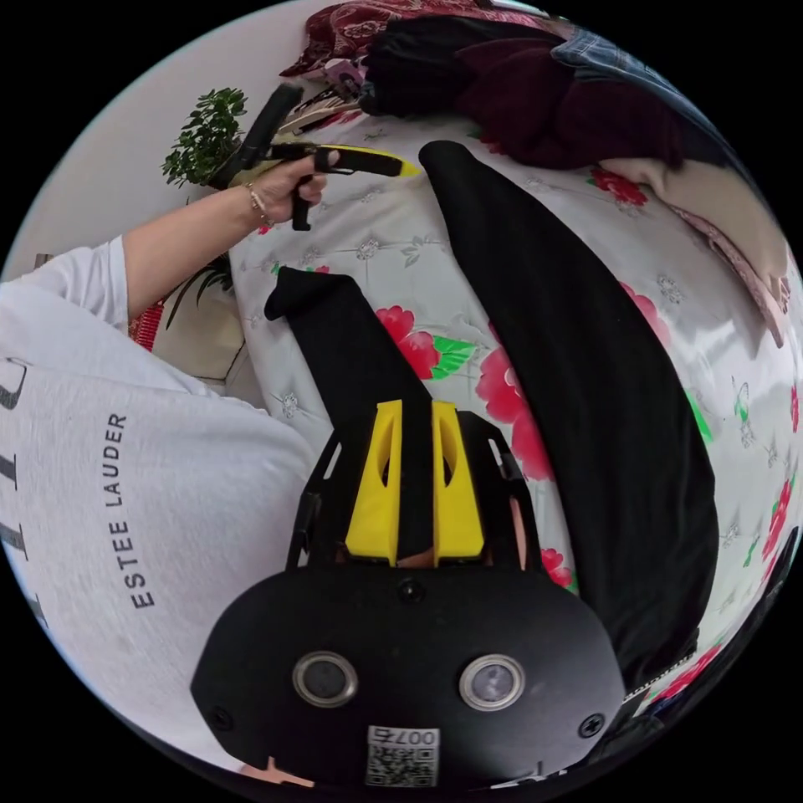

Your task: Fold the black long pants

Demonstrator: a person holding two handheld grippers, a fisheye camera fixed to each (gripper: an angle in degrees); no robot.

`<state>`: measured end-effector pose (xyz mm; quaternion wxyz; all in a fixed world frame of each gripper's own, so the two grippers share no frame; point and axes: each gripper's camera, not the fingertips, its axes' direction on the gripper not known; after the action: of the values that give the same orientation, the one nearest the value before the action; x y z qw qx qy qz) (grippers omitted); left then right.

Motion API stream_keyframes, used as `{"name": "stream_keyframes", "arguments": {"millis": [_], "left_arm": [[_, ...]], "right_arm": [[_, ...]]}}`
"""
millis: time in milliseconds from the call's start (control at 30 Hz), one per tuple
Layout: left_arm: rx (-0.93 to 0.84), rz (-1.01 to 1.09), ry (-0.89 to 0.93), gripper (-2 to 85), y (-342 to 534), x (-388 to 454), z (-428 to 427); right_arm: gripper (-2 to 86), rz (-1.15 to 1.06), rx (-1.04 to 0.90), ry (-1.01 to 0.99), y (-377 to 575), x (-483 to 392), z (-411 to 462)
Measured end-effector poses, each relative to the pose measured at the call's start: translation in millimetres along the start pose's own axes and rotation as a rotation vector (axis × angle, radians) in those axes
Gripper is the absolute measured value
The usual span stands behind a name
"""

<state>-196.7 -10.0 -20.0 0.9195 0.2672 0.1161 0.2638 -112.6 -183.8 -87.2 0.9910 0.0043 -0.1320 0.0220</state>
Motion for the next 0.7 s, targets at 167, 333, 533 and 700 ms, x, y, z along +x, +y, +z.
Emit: {"name": "stream_keyframes", "arguments": {"millis": [167, 333, 533, 700], "left_arm": [[-0.059, -0.023, 0.0, 1.1, -30, 20, 6], [-0.298, -0.183, 0.017, 1.6, -27, 21, -22], [-0.341, -0.286, -0.078, 10.2, 0, 10, -25], [-0.202, -0.232, -0.027, 10.7, 66, 67, -77]], "right_arm": [[8.7, 0.046, 0.028, 0.001, 5, 7, -19], [8.4, 0.069, 0.049, -0.018, 10, 15, -31], [8.6, 0.032, 0.043, -0.047, 3, 19, -41], [8.8, -0.031, 0.062, -0.01, 8, 10, -66]]}}
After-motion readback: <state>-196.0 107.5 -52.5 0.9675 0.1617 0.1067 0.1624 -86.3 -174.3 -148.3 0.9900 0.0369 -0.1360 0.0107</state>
